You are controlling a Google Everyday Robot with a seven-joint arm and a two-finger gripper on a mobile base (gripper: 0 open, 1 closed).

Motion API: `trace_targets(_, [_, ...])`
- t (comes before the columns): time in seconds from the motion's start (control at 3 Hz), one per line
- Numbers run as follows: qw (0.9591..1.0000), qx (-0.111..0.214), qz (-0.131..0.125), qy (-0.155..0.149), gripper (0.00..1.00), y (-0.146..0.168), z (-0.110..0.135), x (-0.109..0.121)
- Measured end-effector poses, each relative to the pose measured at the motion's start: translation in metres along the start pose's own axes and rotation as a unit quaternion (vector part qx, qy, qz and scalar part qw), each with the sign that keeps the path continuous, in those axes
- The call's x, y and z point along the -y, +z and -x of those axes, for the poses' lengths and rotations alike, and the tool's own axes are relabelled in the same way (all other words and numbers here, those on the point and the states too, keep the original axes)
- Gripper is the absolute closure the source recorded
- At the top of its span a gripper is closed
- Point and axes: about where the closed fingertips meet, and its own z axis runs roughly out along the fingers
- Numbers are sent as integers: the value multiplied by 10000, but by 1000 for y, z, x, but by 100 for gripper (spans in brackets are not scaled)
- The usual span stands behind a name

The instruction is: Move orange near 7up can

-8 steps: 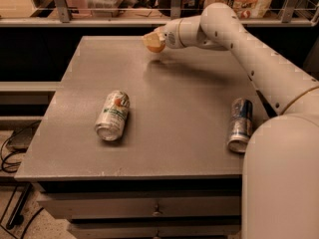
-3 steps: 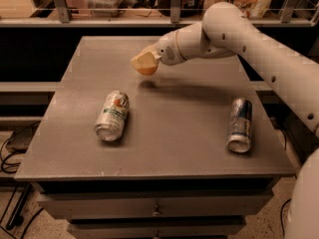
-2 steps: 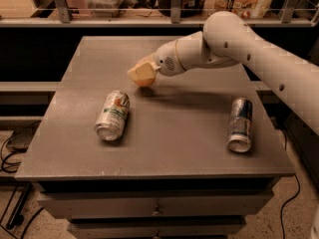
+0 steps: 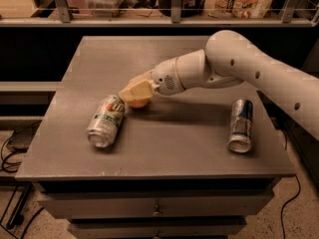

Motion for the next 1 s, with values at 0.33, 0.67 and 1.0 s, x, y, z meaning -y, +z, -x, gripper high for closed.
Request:
trace_targets(0.33, [10000, 13, 69, -39, 8, -4, -3, -13])
trace_targets(0.67, [10000, 8, 82, -43, 0, -3, -3, -14])
trace_targets(1.0, [10000, 8, 83, -43, 0, -2, -3, -14])
